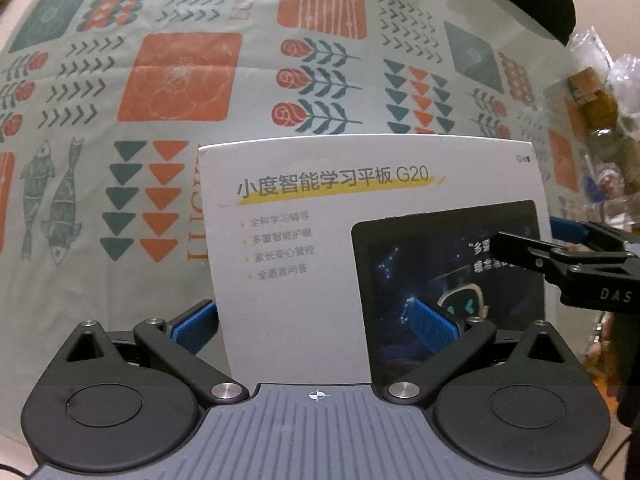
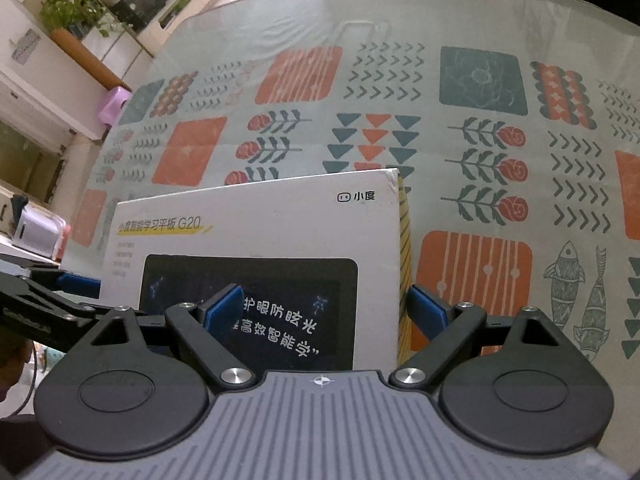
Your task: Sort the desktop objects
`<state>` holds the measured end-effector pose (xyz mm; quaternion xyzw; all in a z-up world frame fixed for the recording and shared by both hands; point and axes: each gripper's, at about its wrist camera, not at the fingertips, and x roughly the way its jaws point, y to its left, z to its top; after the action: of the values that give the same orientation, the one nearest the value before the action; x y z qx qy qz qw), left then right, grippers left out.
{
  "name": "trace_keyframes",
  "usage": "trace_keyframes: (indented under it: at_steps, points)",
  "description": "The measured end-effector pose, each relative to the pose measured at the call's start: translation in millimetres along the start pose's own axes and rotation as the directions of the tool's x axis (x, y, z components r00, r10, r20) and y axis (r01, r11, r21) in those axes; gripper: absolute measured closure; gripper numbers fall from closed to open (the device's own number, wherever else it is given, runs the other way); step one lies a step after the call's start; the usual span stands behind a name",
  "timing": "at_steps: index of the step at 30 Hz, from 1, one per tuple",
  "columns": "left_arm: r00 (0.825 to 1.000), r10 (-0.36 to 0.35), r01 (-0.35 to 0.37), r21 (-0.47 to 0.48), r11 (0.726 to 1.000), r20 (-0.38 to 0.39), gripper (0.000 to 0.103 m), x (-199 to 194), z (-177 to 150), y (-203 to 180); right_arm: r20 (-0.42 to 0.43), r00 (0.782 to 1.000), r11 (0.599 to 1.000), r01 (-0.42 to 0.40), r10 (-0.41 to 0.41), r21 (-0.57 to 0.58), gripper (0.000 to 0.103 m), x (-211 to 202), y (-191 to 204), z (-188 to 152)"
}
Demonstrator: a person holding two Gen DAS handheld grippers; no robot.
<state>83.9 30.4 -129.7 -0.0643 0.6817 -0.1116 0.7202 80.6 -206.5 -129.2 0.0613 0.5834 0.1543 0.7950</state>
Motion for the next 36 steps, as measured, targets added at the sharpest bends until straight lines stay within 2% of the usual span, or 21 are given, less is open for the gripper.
trace_keyframes:
  at_steps: [9, 15, 22, 28, 32, 36]
  points:
    - [0.999, 0.041, -0.041, 0.001, 0.999, 0.017, 0.000, 18, -3, -3, -0.052, 0.999, 0.999, 0.007, -0.005, 0.038, 0.000, 23, -6, 0]
    - [0.999, 0.044, -0.044, -0.002, 0.999, 0.031, 0.000, 22, -4, -2, -0.068, 0.997, 0.997, -0.024, 0.030, 0.077, 0.000, 31, -16, -3]
    - [0.999, 0.042, -0.042, -0.007, 0.999, 0.011, 0.000, 27, 1, -1, -0.062, 0.997, 0.995, -0.027, 0.033, 0.094, 0.000, 34, -17, -6]
    - [0.999, 0.015, -0.015, 0.001, 1.000, -0.036, 0.000, 30, 9, 3, -0.062, 0.997, 0.990, -0.033, 0.042, 0.138, 0.000, 36, -21, -5]
    - [0.997, -0.012, 0.008, -0.059, 0.998, -0.076, 0.000, 33, 24, 12, -0.038, 0.999, 0.983, -0.006, 0.013, 0.183, 0.000, 34, -18, -9]
    - [0.994, -0.001, -0.002, -0.023, 1.000, -0.106, 0.000, 34, 41, 12, -0.010, 0.998, 0.971, 0.059, -0.059, 0.231, 0.000, 29, -6, -15]
